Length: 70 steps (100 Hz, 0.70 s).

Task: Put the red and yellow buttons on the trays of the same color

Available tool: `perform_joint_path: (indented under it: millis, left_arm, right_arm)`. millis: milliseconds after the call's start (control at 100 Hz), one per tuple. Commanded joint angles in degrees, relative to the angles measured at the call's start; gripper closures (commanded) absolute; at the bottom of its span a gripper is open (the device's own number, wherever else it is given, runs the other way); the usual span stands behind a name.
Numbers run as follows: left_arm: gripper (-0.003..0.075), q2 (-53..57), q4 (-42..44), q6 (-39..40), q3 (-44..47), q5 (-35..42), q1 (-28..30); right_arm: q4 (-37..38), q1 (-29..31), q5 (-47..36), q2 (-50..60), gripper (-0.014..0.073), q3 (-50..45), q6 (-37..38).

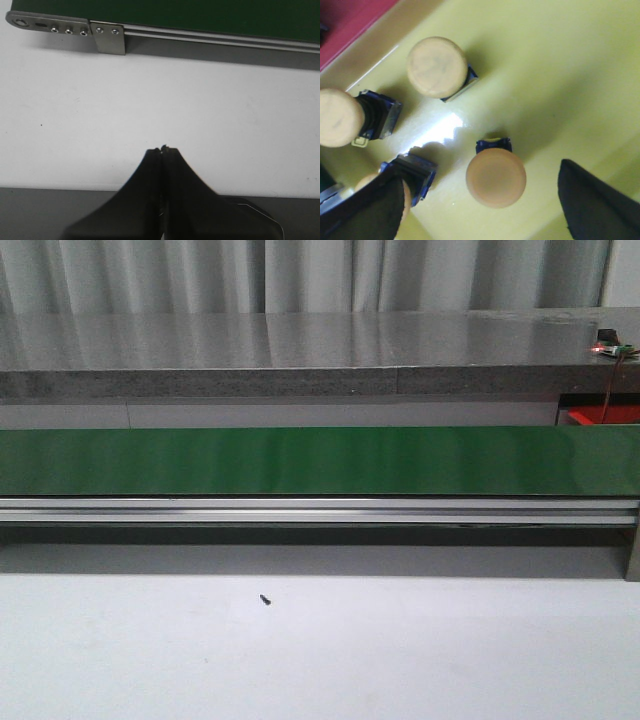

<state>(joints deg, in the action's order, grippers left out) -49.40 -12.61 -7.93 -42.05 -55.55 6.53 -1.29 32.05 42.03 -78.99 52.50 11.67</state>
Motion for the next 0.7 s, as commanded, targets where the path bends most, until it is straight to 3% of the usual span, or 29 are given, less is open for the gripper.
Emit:
perform_joint_path:
  millis: [0,90,280,420,690]
  left_arm:
    - [0.0740,0.42,-0.88,-0.15,-1.46,2.50,-0.40]
    - [0.0740,0.42,-0.88,-0.15,-1.46,2.50,-0.40]
    - [0.0740,0.42,-0.88,-0.15,-1.46,2.50,-0.40]
    - [0.0740,0.42,-0.88,-0.15,-1.46,2.50,-0.40]
    - [0.0740,0.42,-0.88,-0.15,-1.46,2.50,-0.40]
  right_arm:
    - [0.38,-1.54,0.49,5.27,0.0020,1.31,-1.75]
    - [0.10,-4.51,1.95,7.71,0.0130,1.60,-3.70]
    - [0.10,-13.07,5.49,10.30,0.0487,4.15,-3.76]
    - [0.05,-21.02,4.88,11.92,0.0667,5.35,-3.76]
    - [0.52,-33.92,4.06,15.84,0.0661,4.93,-3.76]
